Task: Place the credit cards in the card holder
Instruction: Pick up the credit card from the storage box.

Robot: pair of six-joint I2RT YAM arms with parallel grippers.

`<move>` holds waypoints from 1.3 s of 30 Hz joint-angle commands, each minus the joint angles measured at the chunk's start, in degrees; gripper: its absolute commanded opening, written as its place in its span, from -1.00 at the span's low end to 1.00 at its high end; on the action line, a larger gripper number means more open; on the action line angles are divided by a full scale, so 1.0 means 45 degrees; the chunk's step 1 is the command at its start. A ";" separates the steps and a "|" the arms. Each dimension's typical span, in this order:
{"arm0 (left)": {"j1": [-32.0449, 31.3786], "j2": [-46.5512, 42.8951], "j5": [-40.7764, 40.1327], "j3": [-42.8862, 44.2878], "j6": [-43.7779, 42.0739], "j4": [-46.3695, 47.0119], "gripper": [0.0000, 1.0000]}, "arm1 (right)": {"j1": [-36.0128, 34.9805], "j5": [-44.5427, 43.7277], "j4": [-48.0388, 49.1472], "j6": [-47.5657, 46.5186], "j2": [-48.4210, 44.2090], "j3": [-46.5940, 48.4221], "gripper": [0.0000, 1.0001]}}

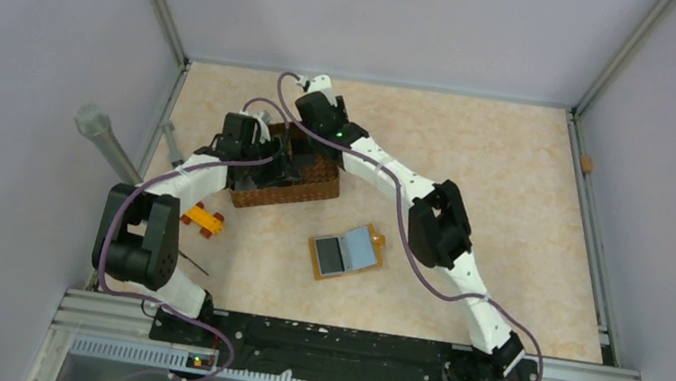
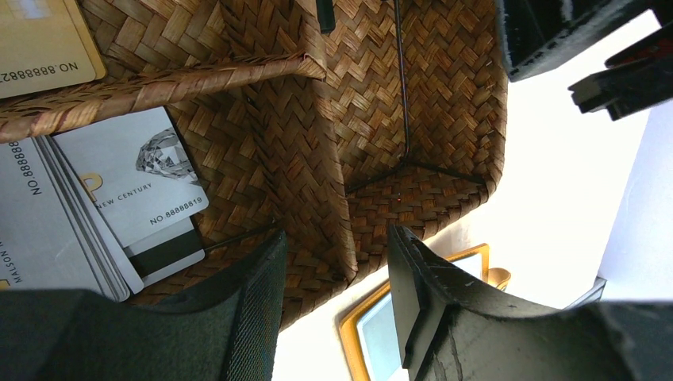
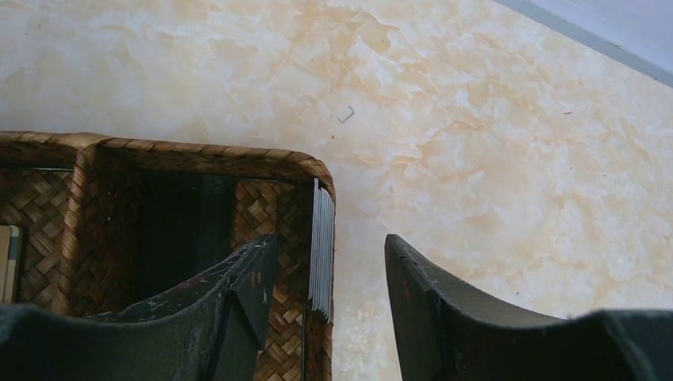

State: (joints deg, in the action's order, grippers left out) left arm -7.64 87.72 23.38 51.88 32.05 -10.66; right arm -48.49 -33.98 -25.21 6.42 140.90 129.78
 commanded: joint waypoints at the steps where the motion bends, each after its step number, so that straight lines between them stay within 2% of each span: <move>1: 0.0013 0.0096 0.0254 0.0210 0.0066 0.0434 0.05 | 0.0109 0.0031 -0.0020 0.0024 0.0459 0.0856 0.09; 7: 0.0018 0.0212 0.0255 0.0228 0.0079 0.0512 -0.02 | 0.0136 -0.0152 -0.0173 0.0039 0.0641 0.1082 0.09; 17: 0.0018 0.0365 0.0259 0.0264 0.0030 0.0571 -0.24 | 0.0149 -0.1009 -0.0136 -0.0338 0.0138 0.1063 0.05; 32: 0.0018 0.0427 0.0323 0.0234 0.0026 0.0571 -0.30 | -0.0157 -0.1463 0.0249 -0.0868 -0.0536 0.0907 0.02; 39: 0.0018 0.0410 0.0360 0.0215 0.0026 0.0571 -0.31 | -0.0200 -0.1511 0.0318 -0.0895 -0.0616 0.0844 -0.16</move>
State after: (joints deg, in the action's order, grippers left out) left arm -7.64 89.41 23.94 51.88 32.62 -9.85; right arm -48.90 -37.98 -25.54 3.46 143.44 131.68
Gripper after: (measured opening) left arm 0.347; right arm 0.440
